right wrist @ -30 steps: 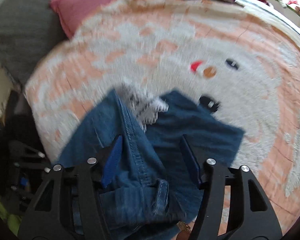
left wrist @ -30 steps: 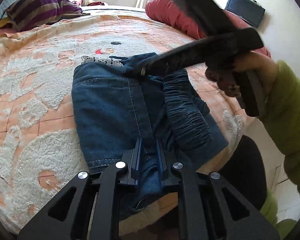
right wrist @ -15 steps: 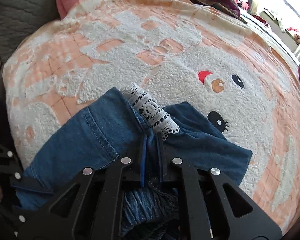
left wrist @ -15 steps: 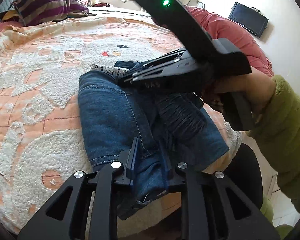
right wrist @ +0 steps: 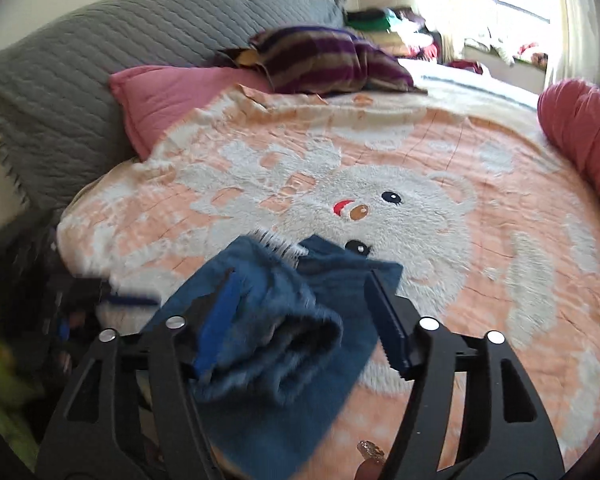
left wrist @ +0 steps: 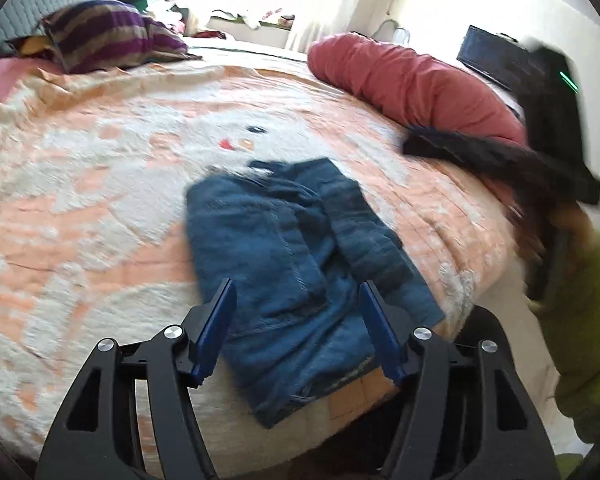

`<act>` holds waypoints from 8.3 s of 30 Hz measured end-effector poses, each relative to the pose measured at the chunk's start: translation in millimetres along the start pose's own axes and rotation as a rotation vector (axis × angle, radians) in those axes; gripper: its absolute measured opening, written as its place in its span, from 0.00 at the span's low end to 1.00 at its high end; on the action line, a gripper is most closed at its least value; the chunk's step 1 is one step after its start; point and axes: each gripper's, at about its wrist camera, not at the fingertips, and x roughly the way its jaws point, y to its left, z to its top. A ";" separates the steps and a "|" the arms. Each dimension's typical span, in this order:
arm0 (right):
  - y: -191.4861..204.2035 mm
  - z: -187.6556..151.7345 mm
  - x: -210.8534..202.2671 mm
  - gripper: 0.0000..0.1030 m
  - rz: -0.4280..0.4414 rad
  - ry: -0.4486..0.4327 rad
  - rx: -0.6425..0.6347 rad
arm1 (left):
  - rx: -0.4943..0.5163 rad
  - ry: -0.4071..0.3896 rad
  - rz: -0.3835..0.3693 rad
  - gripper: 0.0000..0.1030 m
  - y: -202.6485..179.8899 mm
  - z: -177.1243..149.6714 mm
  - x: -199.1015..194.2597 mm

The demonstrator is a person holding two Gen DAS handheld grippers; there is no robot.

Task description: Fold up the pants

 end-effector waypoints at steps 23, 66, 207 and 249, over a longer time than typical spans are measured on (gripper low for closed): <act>141.6 -69.7 20.4 0.48 0.080 0.101 -0.499 | -0.057 0.195 -0.017 0.32 38.6 57.0 80.5; 92.4 -57.4 -37.5 0.55 0.079 -0.080 -0.081 | -0.003 0.068 0.051 0.60 28.6 58.2 34.6; -61.0 5.3 87.1 0.89 -0.223 0.076 0.279 | -0.164 0.077 0.240 0.95 80.7 93.6 84.8; 3.7 -34.8 -45.5 0.91 -0.230 -0.133 0.206 | -0.083 -0.092 0.306 0.96 18.2 25.6 -28.5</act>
